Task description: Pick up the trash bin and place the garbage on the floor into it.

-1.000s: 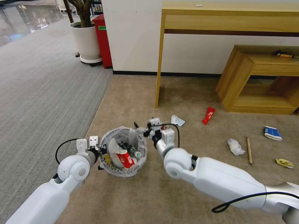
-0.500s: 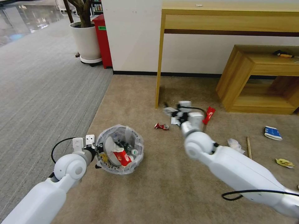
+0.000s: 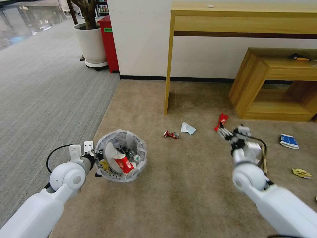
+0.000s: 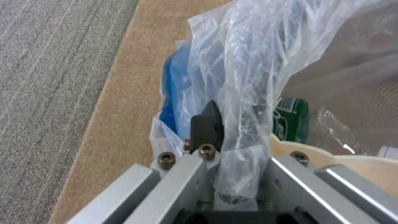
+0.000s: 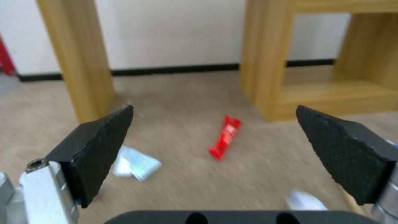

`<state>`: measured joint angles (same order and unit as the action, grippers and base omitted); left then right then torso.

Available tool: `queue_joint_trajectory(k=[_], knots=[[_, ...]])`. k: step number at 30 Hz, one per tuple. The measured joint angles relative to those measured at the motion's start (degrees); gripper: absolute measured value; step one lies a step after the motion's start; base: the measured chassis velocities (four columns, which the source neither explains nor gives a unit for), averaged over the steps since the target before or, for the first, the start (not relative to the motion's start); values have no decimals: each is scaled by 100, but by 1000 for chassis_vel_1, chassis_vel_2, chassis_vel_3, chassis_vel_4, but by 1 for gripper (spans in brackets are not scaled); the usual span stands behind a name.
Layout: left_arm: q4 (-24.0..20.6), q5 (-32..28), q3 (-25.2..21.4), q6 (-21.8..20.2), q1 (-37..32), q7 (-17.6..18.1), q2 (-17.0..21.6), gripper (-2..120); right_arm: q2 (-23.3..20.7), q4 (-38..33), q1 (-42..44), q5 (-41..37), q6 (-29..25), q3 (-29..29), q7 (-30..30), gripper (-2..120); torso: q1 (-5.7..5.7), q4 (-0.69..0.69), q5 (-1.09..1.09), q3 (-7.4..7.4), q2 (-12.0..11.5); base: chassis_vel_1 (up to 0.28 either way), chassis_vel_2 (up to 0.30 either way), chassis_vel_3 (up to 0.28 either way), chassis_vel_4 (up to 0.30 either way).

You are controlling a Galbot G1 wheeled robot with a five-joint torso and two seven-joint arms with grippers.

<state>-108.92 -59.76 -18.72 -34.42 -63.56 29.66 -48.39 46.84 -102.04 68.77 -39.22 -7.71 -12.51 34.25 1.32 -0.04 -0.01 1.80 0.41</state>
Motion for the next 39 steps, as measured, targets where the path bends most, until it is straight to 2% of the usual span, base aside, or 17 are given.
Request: queue_joint_trajectory(k=[5, 7, 15, 27, 39], knots=[[-17, 0, -64, 10, -56, 4, -119, 0, 192, 154, 694, 409, -206, -341, -90, 100, 0, -1, -1, 0, 0, 0, 0, 0, 0], [-62, -2, -127, 11, -123, 2, -137, 0, 424, 187, 1126, 603, -311, -631, -182, 100, 0, 0, 0, 0, 0, 0, 0, 0, 0], [-38, -15, -208, 36, -177, -47, -67, 0, 772, 509, 1636, 962, -692, -902, -412, 100, 0, 1, 0, 0, 1, 0, 0, 0, 0], [29, -16, -158, 48, -87, -65, -243, 0, 1167, 724, 1574, 1223, -914, -735, -556, 100, 0, 0, 0, 1, 0, 0, 0, 0, 0], [45, 10, -201, 55, -123, -68, -287, 0, 1141, 790, 1494, 1223, -961, -609, -602, 100, 0, 1, -1, 1, 0, -28, -27, 26, 28]])
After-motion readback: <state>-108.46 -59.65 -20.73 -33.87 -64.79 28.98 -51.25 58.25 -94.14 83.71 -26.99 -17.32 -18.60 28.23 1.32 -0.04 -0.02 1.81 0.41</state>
